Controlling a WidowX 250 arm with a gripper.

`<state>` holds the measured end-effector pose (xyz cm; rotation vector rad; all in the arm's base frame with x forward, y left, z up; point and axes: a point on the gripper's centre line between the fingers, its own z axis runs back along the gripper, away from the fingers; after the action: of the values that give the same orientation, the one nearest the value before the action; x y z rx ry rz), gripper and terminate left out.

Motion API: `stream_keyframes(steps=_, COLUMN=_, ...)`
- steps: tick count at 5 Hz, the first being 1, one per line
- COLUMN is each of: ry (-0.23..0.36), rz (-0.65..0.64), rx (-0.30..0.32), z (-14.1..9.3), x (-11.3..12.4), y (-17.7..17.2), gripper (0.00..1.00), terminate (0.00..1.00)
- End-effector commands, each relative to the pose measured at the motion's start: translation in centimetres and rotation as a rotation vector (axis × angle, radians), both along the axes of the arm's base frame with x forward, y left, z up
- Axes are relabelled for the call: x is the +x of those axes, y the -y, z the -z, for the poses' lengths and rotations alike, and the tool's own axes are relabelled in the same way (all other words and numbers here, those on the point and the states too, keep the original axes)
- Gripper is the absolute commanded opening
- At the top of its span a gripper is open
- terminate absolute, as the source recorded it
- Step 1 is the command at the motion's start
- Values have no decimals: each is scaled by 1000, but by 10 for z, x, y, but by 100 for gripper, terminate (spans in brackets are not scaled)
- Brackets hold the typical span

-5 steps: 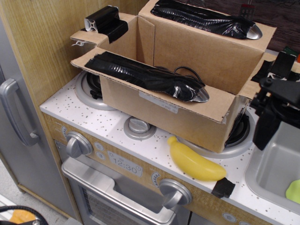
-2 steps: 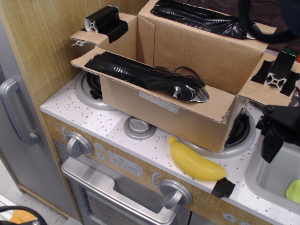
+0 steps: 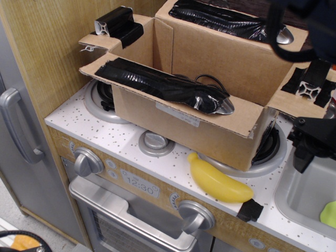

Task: Close small4fbox flaps

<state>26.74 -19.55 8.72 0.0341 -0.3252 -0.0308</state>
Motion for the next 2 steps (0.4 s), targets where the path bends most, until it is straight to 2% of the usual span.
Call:
stream_keyframes(steps=1, ry=41, rz=70, rx=0, z=-27, x=19, y=6, gripper=100, terminate=0)
stream_keyframes(steps=2, ry=50, rz=108, rx=28, z=-32, x=20, y=6, gripper=100, terminate=0)
